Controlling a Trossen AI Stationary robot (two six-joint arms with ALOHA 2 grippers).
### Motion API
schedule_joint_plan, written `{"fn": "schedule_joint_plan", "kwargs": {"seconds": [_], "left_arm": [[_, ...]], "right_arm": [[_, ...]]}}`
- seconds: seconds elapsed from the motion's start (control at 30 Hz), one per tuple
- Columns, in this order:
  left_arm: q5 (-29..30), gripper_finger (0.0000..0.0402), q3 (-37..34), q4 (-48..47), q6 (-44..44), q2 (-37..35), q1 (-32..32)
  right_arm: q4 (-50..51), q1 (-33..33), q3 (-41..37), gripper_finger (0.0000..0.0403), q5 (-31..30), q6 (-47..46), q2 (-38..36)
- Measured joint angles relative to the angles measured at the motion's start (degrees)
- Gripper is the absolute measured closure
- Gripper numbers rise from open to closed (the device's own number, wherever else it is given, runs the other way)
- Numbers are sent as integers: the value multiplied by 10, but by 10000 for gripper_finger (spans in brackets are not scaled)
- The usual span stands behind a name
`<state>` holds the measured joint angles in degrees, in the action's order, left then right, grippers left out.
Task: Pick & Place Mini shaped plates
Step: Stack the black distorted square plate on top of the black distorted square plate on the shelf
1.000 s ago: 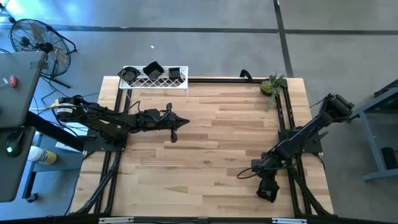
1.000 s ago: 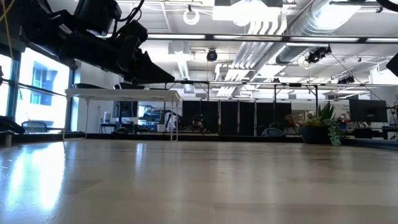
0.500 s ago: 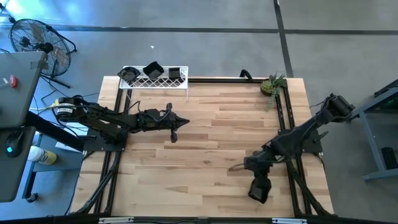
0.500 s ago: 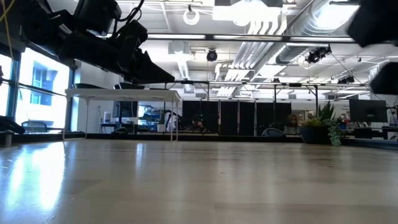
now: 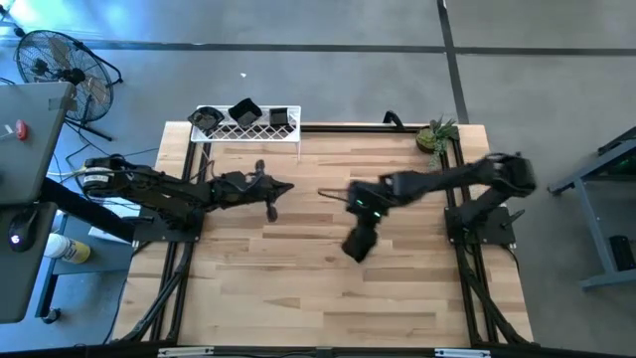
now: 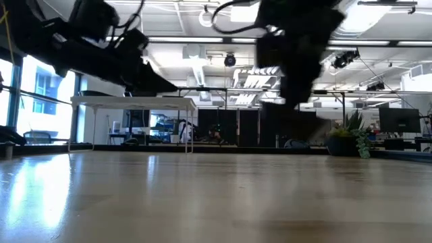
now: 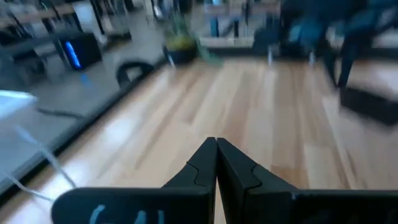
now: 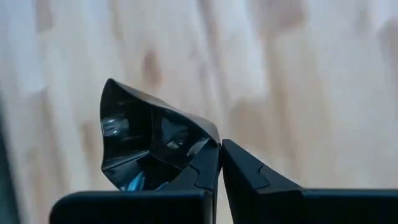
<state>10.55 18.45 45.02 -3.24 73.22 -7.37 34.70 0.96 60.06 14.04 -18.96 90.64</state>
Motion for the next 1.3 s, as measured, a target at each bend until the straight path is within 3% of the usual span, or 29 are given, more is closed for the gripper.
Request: {"fn": "schedule_joint_plan", "kwargs": {"seconds": [0.1,0.33,0.67,0.83,1.07,1.3], "left_arm": [[-20,399,-40,45,9,-45,-36],[-89,399,-98,40,20,-157,-124],[-116,399,-139,11,21,-263,-196],[-114,399,-145,-6,20,-270,-196],[-115,399,-145,-6,20,-270,-196],[-121,399,-145,-34,36,-270,-196]], "right_arm": [[-1,41,74,391,-2,46,69],[21,115,280,391,-14,95,206],[95,148,525,391,-55,150,383],[86,149,575,391,-36,166,428],[61,147,581,388,-2,163,460],[25,148,581,340,-17,165,460]]}}
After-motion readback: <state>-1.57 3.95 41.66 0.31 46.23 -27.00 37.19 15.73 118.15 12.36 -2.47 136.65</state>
